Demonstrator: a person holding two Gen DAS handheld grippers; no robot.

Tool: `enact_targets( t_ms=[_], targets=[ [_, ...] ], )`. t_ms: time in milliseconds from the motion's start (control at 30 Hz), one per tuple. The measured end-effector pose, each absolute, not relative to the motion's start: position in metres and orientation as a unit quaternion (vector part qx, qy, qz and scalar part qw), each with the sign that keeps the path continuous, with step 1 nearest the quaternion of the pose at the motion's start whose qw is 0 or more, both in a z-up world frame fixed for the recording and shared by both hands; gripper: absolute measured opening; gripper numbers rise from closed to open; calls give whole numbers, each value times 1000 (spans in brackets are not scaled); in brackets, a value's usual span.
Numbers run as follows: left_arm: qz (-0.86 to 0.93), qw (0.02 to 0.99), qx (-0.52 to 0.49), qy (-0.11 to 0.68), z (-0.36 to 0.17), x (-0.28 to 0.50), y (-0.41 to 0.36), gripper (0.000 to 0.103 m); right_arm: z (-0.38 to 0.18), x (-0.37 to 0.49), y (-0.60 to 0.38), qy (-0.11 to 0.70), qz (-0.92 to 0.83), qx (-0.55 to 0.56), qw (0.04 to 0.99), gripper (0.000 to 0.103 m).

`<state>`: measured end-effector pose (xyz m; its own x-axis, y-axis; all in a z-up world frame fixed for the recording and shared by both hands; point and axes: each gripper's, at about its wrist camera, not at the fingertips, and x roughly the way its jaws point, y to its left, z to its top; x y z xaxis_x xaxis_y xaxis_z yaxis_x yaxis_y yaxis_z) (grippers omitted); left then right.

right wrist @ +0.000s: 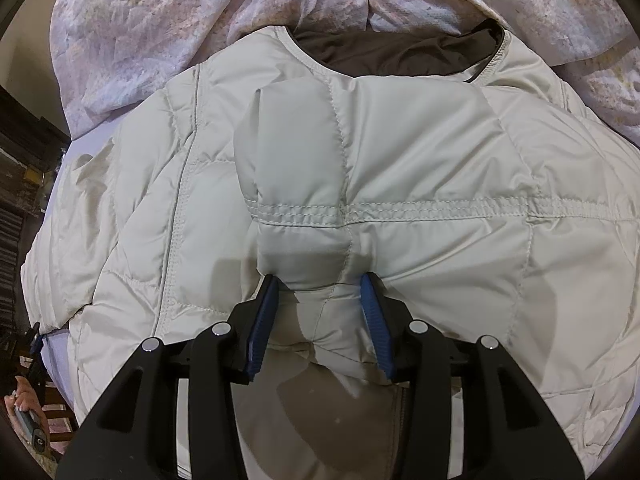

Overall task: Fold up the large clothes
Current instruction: 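Grasp the other sleeve with the left gripper and fold it across the body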

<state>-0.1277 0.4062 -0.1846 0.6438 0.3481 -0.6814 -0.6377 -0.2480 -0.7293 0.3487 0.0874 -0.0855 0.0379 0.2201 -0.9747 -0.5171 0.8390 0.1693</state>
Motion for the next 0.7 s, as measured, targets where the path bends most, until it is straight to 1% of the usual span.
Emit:
enact_targets(
  t_ms=[67,200,433,533,667,700],
  targets=[
    [406,619,-664,109,-176,-124,409,2,-83,348,84,642,259,-114,712,46],
    [392,673,-618,106,-138,-108,415,2,-82,348,83,643,260,-112,712,47],
    [312,793,-515,96,-45,-46,403,1,-78,348,78,648,266,-101,706,49],
    [256,840,-468,98,-8,-8,379,1,-73,348,69,656,277,-82,698,54],
    [176,887,-412,113,27,44,337,1,-60,346,47,661,286,-46,692,62],
    [161,893,-403,118,32,54,327,1,-57,346,41,660,285,-41,694,63]
  ],
)
